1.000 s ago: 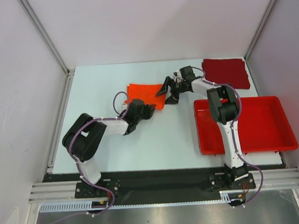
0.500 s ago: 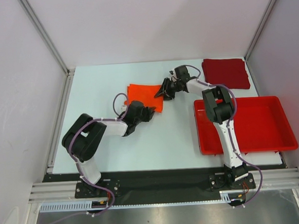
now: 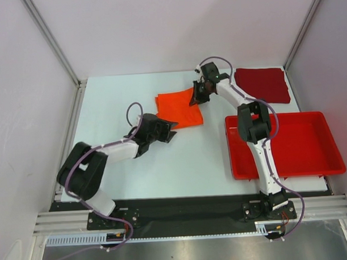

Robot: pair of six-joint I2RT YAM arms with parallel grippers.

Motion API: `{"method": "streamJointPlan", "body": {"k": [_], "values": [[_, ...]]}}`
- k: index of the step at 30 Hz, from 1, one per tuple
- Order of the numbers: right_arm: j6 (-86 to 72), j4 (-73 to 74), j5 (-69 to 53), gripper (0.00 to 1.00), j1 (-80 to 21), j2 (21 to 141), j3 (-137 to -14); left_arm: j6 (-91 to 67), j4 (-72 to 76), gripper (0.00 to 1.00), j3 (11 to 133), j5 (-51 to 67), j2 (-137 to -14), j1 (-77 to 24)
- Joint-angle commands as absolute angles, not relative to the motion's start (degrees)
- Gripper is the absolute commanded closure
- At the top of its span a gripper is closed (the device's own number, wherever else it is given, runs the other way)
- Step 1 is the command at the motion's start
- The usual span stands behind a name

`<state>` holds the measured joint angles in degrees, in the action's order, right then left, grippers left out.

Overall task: Fold and stack the t-shirts
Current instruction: Neatly place the folded tshirt to the corner

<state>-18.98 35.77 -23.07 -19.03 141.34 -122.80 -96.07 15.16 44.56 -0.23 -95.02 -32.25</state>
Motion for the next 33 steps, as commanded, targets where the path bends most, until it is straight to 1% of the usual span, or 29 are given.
{"method": "streamJointPlan", "body": {"k": [1,2,5,7,8,11,14,19,23,28,33], "values": [[-5.74,44.99,-11.97,1.00,-16.80,138.70,-128.40,-78.08,4.79,0.49,46.92,1.23,-85.81,-31.20],[-3.71,46.13,-10.82,1.00,-16.35,138.43,-128.84,-70.91,2.66,0.49,47.46,1.23,-84.30,-31.20],[1.13,48.77,-6.52,1.00,-13.99,137.73,-131.65,-58.94,-5.69,0.50,48.52,1.05,-78.50,-31.20],[2.98,52.36,-5.02,1.00,-12.49,137.90,-136.39,-52.42,-8.77,0.50,46.95,0.79,-73.77,-31.29],[3.51,54.38,-4.40,1.00,-11.18,138.16,-139.36,-50.73,-11.14,0.50,45.98,0.36,-72.44,-31.03],[6.22,55.02,-1.68,1.00,-10.20,136.94,-141.50,-46.60,-13.09,0.50,44.04,0.18,-67.61,-30.68],[7.91,54.76,2.09,1.00,-10.28,135.62,-142.56,-44.92,-13.01,0.50,41.66,1.49,-65.57,-29.88],[9.40,54.67,7.98,1.00,-9.76,134.47,-143.52,-42.37,-13.80,0.50,41.75,4.56,-65.13,-29.88],[10.54,50.37,11.33,1.00,-9.58,134.03,-144.40,-41.49,-14.50,0.51,42.62,4.40,-66.09,-31.46],[12.65,49.57,11.44,1.00,-8.53,135.61,-149.59,-41.40,-14.32,0.51,44.56,5.45,-68.29,-32.96],[13.80,49.31,10.55,1.00,-7.38,134.91,-148.45,-40.35,-15.73,0.53,45.17,6.50,-69.17,-33.13]]}}
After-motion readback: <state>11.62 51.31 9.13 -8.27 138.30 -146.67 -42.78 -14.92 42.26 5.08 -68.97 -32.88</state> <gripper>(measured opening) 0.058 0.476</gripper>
